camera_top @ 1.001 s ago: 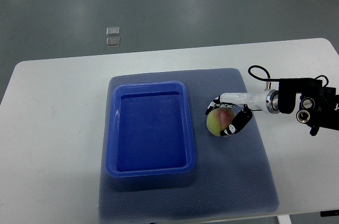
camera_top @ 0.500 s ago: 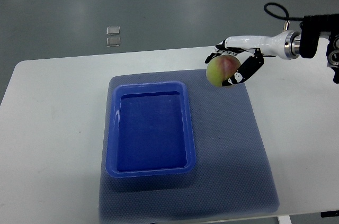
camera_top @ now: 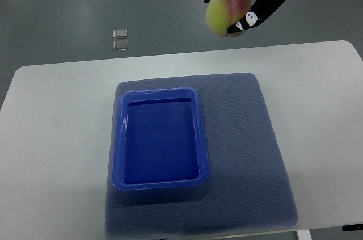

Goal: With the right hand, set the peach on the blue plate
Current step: 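Lift the peach up and away from the mat with the right hand, then carry the peach over the blue tray and lower it inside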

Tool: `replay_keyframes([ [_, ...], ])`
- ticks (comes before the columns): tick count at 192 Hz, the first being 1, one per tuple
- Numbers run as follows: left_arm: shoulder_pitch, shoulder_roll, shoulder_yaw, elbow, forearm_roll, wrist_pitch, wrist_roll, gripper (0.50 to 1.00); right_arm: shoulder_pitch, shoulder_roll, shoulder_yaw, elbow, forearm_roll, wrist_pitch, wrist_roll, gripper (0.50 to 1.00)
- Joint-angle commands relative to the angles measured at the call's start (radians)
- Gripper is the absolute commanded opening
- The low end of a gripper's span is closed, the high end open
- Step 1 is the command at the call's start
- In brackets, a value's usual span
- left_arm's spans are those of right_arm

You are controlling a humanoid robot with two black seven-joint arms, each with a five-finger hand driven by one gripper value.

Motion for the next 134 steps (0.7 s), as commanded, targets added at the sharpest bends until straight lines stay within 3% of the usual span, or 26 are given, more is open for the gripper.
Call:
replay_keyframes([
  [1, 0.000, 0.000, 0.002, 0.000, 0.000, 0.000, 0.000, 1.000, 0.006, 0.135, -0.054, -0.055, 0.001, -0.017, 0.000, 0.500],
  [57, 0.000, 0.000, 0.002, -0.001, 0.001, 0.000, 0.000, 1.000, -0.073, 0.520, -0.144, -0.305, -0.015, -0.111, 0.001, 0.500],
  [71, -0.001, 0.000, 0.002, -0.001, 0.001, 0.000, 0.000, 1.000, -0.091, 0.545, -0.144, -0.328, -0.018, -0.111, 0.001, 0.500],
  [72, 0.000, 0.000, 0.002, 0.000, 0.001, 0.000, 0.000, 1.000, -0.126, 0.598, -0.144, -0.371, -0.020, -0.111, 0.001, 0.500],
  [76, 0.000, 0.000, 0.002, 0.000, 0.000, 0.000, 0.000, 1.000, -0.140, 0.621, -0.144, -0.384, -0.020, -0.111, 0.001, 0.500],
  [97, 0.000, 0.000, 0.002, 0.002, 0.000, 0.000, 0.000, 1.000, -0.171, 0.669, -0.146, -0.405, -0.031, -0.111, 0.001, 0.500],
  [110, 0.000, 0.000, 0.000, 0.002, 0.000, 0.000, 0.000, 1.000, -0.260, 0.740, -0.146, -0.447, -0.090, -0.112, 0.003, 0.500],
  [134, 0.000, 0.000, 0.000, 0.000, 0.000, 0.000, 0.000, 1.000, -0.316, 0.760, -0.141, -0.459, -0.100, -0.118, 0.004, 0.502],
])
